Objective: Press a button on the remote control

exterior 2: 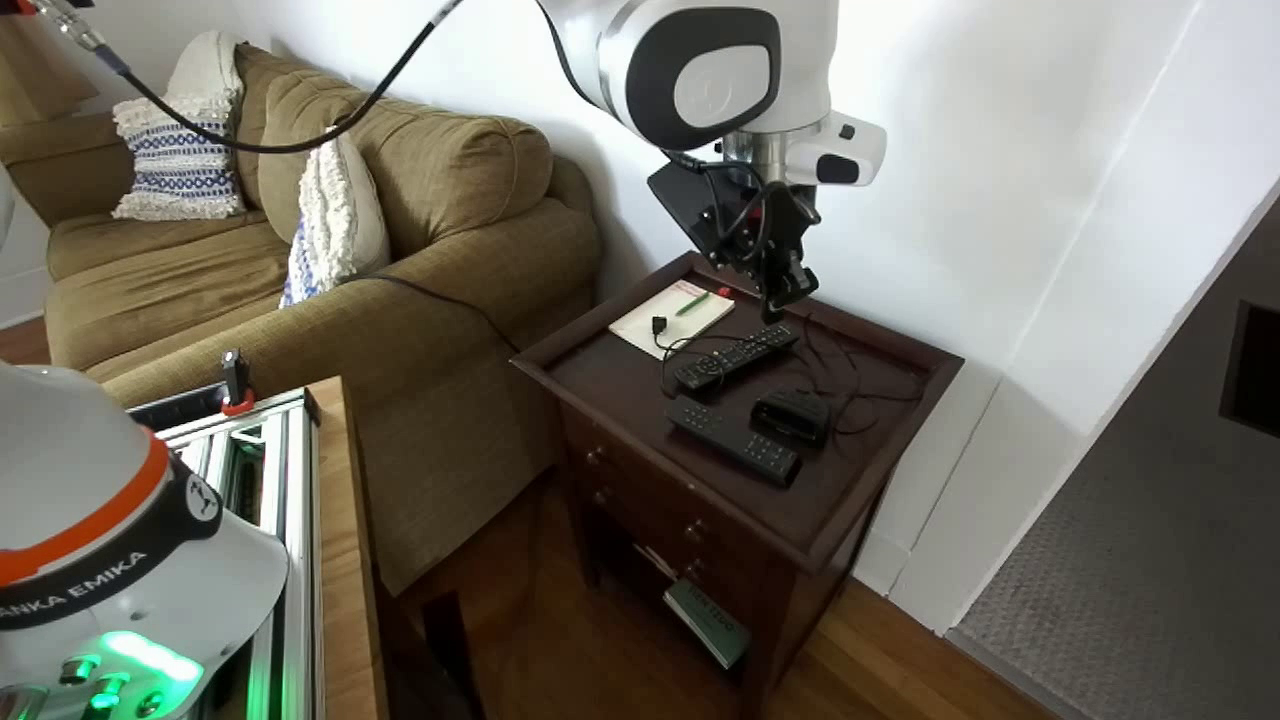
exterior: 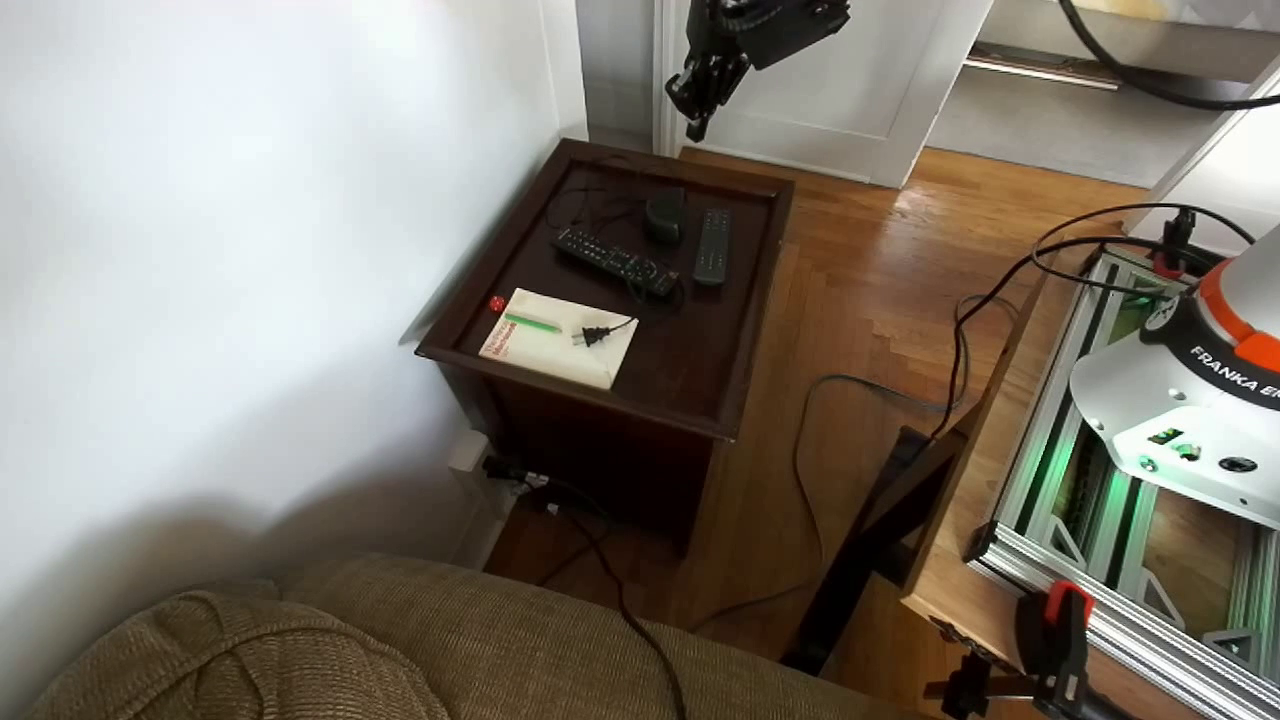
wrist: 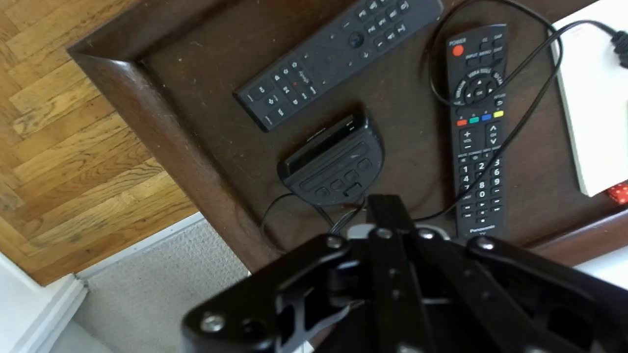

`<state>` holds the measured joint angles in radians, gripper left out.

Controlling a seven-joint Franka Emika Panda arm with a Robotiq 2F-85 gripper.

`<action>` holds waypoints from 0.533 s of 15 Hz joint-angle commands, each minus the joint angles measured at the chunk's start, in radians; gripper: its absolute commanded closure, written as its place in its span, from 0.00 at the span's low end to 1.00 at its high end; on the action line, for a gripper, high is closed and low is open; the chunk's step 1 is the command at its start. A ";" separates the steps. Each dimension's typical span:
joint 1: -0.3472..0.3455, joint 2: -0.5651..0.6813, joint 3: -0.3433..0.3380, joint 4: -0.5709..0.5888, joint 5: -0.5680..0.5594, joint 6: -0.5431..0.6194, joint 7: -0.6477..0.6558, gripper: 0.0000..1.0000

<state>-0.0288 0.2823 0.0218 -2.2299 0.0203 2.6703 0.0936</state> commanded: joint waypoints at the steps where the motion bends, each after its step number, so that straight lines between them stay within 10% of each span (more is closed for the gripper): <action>1: -0.007 0.104 0.002 0.082 0.056 0.008 -0.021 1.00; 8: 0.009 0.098 -0.010 0.077 0.038 0.011 -0.009 0.99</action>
<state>-0.0303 0.3807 0.0218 -2.1547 0.0501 2.6848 0.0902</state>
